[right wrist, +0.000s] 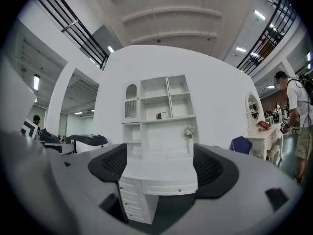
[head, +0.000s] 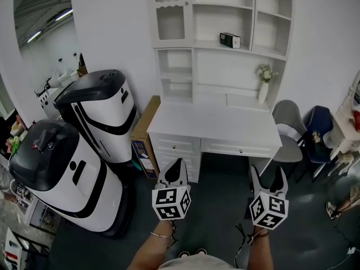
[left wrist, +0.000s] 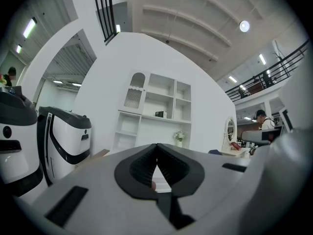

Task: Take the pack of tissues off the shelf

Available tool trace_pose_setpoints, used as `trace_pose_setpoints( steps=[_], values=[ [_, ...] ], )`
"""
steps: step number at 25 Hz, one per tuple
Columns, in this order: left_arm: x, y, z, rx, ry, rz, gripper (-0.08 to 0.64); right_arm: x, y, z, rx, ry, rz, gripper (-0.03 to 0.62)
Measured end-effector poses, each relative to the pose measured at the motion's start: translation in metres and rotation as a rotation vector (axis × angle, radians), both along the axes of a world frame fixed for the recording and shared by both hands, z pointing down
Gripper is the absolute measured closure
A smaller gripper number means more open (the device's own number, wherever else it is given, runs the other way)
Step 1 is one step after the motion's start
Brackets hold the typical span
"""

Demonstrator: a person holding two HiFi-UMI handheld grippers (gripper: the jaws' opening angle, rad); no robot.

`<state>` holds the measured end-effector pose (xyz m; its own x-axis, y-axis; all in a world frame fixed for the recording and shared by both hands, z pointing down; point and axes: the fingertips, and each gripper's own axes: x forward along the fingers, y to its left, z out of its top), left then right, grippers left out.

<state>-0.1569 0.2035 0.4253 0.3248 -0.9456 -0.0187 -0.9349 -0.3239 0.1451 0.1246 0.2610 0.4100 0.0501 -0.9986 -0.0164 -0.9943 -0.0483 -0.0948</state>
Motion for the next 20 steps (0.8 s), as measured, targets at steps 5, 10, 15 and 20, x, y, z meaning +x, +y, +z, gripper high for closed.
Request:
trace_pose_setpoints(
  steps=[5, 10, 15, 20],
  values=[
    [0.007, 0.0, 0.006, -0.014, -0.005, -0.021, 0.543, 0.012, 0.0, 0.004, -0.005, -0.006, -0.01, 0.175],
    [0.017, -0.005, 0.009, -0.021, -0.007, -0.05, 0.543, 0.03, -0.001, 0.009, -0.009, -0.021, -0.026, 0.176],
    [0.023, -0.012, 0.009, -0.024, -0.007, -0.067, 0.543, 0.042, -0.012, 0.012, -0.012, -0.034, -0.032, 0.181],
    [0.031, -0.035, 0.008, -0.018, -0.004, -0.068, 0.543, 0.049, -0.036, 0.017, -0.017, -0.041, -0.032, 0.183]
  ],
)
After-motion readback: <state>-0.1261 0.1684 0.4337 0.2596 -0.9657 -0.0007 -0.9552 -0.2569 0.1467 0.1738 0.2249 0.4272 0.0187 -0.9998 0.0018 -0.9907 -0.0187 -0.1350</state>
